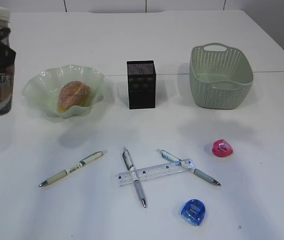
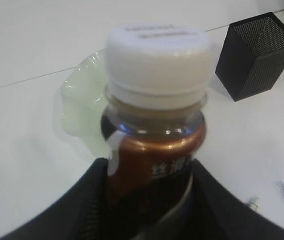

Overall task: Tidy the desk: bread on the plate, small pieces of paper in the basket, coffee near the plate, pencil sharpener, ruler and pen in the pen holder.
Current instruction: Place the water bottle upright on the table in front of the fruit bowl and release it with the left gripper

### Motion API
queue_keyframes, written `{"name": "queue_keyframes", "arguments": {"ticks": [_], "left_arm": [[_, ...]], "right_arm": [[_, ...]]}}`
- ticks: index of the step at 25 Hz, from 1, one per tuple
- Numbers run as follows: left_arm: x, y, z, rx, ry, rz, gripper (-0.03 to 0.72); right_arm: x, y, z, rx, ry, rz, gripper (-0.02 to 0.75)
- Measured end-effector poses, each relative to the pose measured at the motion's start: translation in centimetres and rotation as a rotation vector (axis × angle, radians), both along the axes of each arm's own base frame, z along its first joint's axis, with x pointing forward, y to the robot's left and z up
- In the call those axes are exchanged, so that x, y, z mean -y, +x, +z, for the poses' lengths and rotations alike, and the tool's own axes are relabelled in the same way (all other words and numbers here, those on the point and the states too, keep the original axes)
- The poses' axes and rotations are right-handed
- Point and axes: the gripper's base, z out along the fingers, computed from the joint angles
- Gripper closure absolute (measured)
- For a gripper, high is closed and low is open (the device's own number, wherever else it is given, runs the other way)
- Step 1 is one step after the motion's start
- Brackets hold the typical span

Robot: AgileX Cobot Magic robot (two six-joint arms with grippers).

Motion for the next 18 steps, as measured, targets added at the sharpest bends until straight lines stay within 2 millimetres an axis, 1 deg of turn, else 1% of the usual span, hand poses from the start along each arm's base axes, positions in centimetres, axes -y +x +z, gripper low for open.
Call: {"name": "queue_keyframes", "arguments": {"ticks": [1, 5, 9, 11, 18], "left_arm": [[0.0, -0.1, -0.9, 0.020, -0.003, -0.002, 0.381], [0.0, -0.5, -3.5, 0.146, -0.031, -0.011, 0.381], [0.0, -0.8, -4.6, 0.304, -0.070, -0.018, 0.381], [0.0, -0.8, -5.1, 0.352, -0.090, -0.013, 0.381], [-0.1, 0.0, -6.1, 0.395, -0.145, 0.036, 0.380]], "right_arm": [[0.0, 0.0, 0.0, 0.000, 0.000, 0.000, 0.223], [0.0, 0.0, 0.0, 0.000, 0.000, 0.000, 0.223], [0.0, 0.0, 0.0, 0.000, 0.000, 0.000, 0.223], [0.0, 0.0, 0.0, 0.000, 0.000, 0.001, 0.223], [0.0, 0.0, 0.0, 0.000, -0.008, 0.015, 0.223]]}}
